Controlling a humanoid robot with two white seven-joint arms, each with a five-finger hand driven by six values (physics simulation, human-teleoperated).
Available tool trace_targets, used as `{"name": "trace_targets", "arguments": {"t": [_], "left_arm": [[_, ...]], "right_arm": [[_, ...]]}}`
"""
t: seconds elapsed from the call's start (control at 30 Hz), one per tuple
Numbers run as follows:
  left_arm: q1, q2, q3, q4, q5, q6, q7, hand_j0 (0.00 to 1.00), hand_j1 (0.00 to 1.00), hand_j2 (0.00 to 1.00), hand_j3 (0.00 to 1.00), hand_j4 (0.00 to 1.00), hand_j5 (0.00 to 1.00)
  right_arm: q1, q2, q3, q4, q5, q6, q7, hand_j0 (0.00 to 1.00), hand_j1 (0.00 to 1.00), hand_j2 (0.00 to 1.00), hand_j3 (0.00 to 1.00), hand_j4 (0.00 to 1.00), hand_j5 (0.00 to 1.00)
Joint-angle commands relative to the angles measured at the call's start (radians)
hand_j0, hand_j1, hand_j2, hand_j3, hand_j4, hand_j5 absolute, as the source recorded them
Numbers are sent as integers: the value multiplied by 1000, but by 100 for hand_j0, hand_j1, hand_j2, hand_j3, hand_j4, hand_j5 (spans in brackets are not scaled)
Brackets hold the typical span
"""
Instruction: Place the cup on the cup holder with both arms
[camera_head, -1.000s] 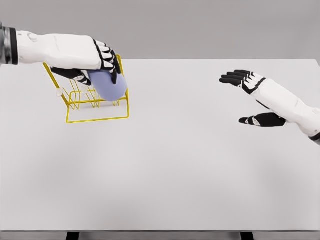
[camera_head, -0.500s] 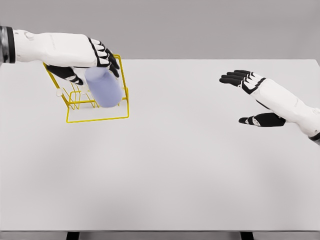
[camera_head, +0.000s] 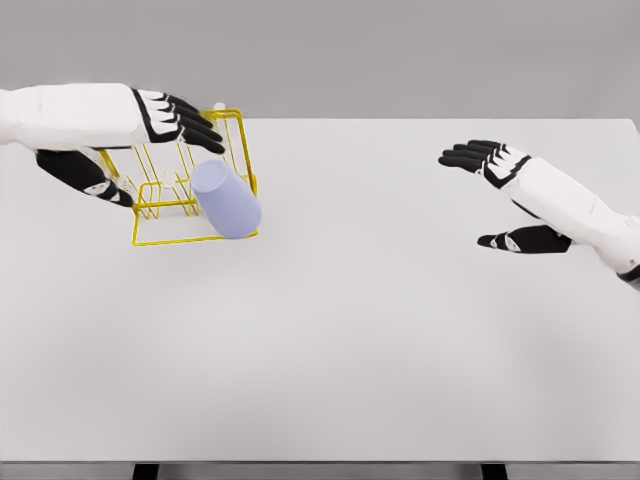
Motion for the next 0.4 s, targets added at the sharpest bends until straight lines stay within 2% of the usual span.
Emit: {"name": "trace_targets", "arguments": {"t": [0.0, 0.1, 0.2, 0.37], "left_arm": [[0, 53, 3, -36, 111, 3, 1, 99, 99, 99, 99, 99, 99], [87, 101, 0, -66, 182, 3, 1, 99, 99, 99, 99, 99, 99], [133, 109, 6, -66, 206, 3, 1, 100, 100, 100, 100, 100, 100], [175, 126, 8, -65, 206, 3, -1, 100, 100, 100, 100, 100, 100]], "right_arm": [[0, -1, 0, -1, -8, 3, -1, 100, 100, 100, 100, 100, 100], [0, -1, 0, -1, -8, 3, -1, 100, 100, 100, 100, 100, 100], [0, -1, 0, -1, -8, 3, -1, 100, 100, 100, 100, 100, 100], [0, -1, 1, -1, -8, 3, -1, 100, 100, 100, 100, 100, 100]]}}
